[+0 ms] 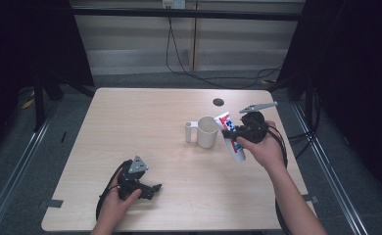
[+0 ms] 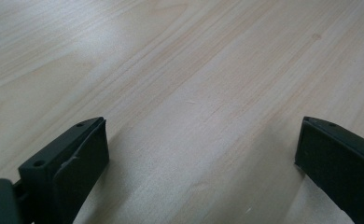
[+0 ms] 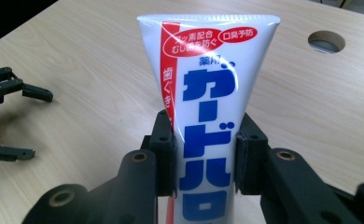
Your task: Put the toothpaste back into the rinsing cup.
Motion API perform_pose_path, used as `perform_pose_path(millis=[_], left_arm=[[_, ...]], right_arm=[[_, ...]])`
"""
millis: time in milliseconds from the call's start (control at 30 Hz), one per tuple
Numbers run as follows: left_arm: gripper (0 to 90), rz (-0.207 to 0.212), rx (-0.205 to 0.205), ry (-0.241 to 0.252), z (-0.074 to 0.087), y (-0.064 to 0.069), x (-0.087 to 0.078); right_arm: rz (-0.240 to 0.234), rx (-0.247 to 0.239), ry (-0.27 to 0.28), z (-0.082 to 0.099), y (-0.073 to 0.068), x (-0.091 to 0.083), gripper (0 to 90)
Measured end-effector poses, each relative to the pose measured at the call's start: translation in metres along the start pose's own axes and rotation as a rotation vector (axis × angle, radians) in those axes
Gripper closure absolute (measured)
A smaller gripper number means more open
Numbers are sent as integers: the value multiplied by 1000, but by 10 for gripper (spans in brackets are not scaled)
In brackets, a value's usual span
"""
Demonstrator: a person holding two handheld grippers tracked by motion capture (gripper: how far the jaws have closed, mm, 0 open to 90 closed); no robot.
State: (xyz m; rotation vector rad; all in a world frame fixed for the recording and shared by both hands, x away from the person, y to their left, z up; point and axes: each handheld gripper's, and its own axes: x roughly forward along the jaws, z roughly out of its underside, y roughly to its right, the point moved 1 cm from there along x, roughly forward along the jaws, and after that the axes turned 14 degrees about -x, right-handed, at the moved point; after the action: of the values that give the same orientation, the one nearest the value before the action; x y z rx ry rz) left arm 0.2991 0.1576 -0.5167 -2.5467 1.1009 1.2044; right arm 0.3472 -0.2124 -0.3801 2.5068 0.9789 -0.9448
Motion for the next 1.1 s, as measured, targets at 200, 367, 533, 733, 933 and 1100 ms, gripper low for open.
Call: perform_pose_path(millis=[200,367,533,733,933,1100], left_arm=[[25,0,0,0,0,0,0],[25,0,0,0,0,0,0],[25,0,0,0,0,0,0],[25,0,0,0,0,0,0],[25,0,0,-1,0,0,0],[25,0,1,-1,0,0,0]], right_arm=[[7,-3,31,-4,2,-2,664],[20,-10,57,-8,1,-2,664],[30,-15,87,-13,2,-3,664],[56,-12,139,-19,4,-4,665],[68,-11,170,-22,6,-4,663],[81,3,194,-24,9,-4,664]])
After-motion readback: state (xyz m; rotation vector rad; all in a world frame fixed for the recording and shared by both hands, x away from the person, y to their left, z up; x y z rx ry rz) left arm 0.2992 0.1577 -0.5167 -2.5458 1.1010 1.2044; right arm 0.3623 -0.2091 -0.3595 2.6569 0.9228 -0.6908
